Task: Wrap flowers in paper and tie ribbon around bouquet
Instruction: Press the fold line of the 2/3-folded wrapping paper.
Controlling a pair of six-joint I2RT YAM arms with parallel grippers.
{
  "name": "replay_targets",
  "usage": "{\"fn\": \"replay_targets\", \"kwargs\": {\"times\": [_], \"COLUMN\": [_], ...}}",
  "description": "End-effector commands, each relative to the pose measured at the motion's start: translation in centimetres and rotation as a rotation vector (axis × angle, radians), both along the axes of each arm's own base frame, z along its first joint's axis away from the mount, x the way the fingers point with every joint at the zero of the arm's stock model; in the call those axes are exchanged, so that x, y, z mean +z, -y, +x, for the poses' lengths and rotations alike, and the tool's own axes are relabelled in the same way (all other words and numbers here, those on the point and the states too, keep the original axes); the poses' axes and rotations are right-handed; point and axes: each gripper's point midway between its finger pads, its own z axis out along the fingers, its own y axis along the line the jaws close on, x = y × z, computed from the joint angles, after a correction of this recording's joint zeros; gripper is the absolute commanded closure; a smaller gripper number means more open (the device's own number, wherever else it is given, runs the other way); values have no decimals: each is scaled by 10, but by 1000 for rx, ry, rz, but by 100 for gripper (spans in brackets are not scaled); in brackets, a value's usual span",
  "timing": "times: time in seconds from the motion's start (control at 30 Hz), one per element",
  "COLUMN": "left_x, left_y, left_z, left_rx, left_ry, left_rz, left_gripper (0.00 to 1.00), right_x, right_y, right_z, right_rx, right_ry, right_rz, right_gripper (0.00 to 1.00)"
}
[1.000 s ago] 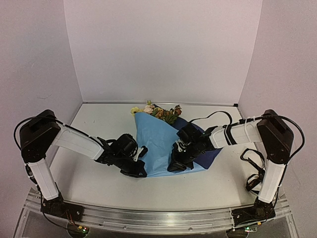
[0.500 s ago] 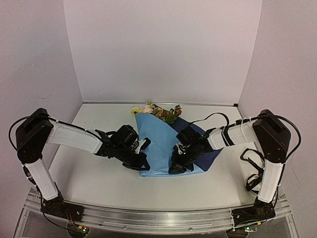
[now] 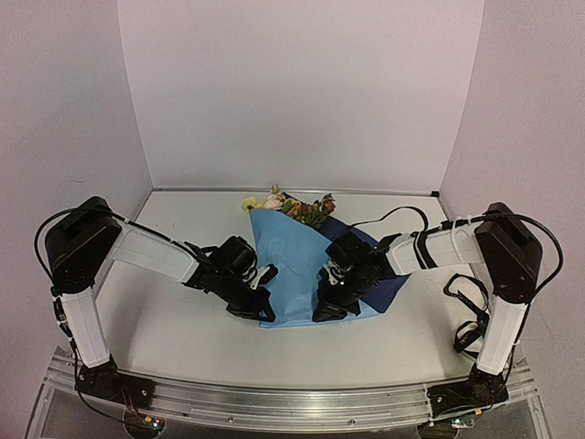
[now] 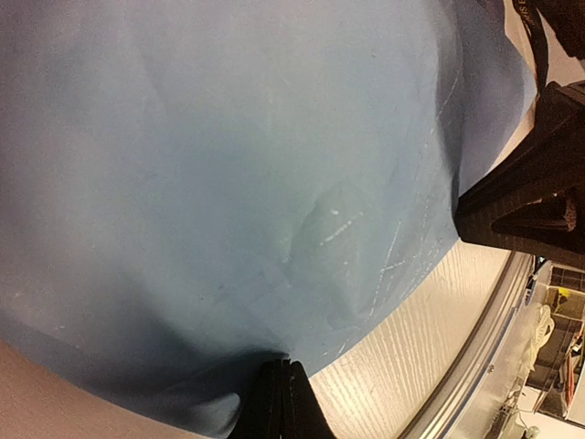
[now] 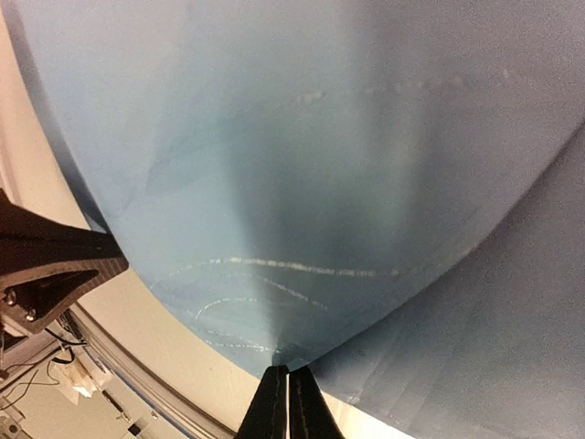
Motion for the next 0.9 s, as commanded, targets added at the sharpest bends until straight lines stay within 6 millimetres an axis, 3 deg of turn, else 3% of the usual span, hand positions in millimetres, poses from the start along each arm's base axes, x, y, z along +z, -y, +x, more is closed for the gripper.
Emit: {"fn": "replay_targets", "kwargs": {"times": [0.0,0.27,0.4,0.63,0.87], "left_x": [13,11,11,9,10], "left_y": [13,11,11,11,11], "left_z": [3,-1,-3,-7,-8], "left_rx": [-36,-41,-45,-56,-67], "left_ry": [24,16,14,9,13], "left_rz": [-62,-63,-67,-70,-72], "left_gripper": [99,99,100,100,100], "right_x": [44,68,68,48,9], "right_y": [-11,-20,-31,-50,-33], "right_z": [-1,-2,7,27,18], "right_rx": [55,67,71,78,66], "right_ry": [59,77,84,103,67], "right_rz": [53,81,86,69,-9], "right_gripper": [93,89,89,90,92]}}
